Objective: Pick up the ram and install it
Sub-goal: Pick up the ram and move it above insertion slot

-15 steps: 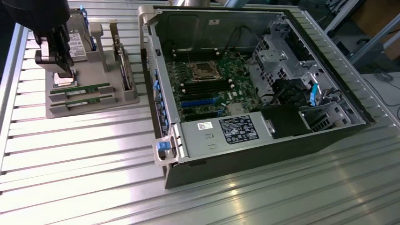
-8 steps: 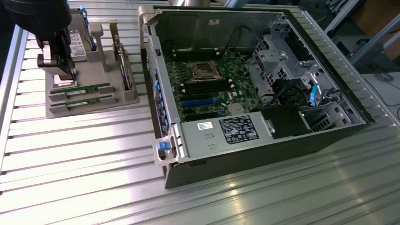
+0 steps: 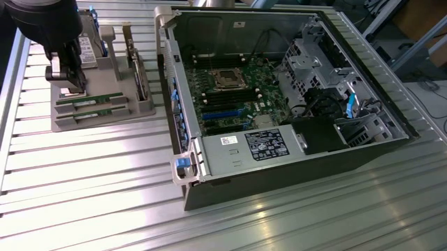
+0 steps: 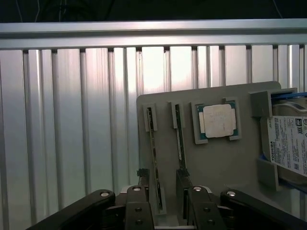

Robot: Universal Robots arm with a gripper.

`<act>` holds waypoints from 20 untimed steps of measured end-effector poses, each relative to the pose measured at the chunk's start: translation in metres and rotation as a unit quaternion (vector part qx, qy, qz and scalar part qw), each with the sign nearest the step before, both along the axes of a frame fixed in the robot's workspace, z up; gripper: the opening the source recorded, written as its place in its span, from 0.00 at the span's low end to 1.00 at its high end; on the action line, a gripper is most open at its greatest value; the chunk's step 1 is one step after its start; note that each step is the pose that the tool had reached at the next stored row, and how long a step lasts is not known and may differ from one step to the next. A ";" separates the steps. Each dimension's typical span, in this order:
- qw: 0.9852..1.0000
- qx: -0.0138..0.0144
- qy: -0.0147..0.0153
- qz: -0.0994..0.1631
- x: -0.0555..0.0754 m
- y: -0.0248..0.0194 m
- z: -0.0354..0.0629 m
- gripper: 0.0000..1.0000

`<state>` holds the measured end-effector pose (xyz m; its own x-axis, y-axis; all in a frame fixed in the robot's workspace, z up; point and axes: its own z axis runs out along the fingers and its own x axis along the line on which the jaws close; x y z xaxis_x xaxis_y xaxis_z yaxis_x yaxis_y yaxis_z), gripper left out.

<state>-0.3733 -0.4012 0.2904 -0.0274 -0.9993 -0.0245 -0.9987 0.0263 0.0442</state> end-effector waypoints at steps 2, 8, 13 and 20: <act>1.000 0.000 0.000 0.000 0.000 -0.0001 -0.0032 0.36; 1.000 0.000 0.000 0.000 0.000 -0.0003 -0.0102 0.36; 1.000 0.000 0.000 0.000 0.000 -0.0006 -0.0193 0.36; 1.000 0.000 0.000 0.000 0.000 -0.0008 -0.0296 0.36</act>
<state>-0.3733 -0.4020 0.2608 -0.0273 -0.9993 -0.0245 -0.9987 0.0262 0.0442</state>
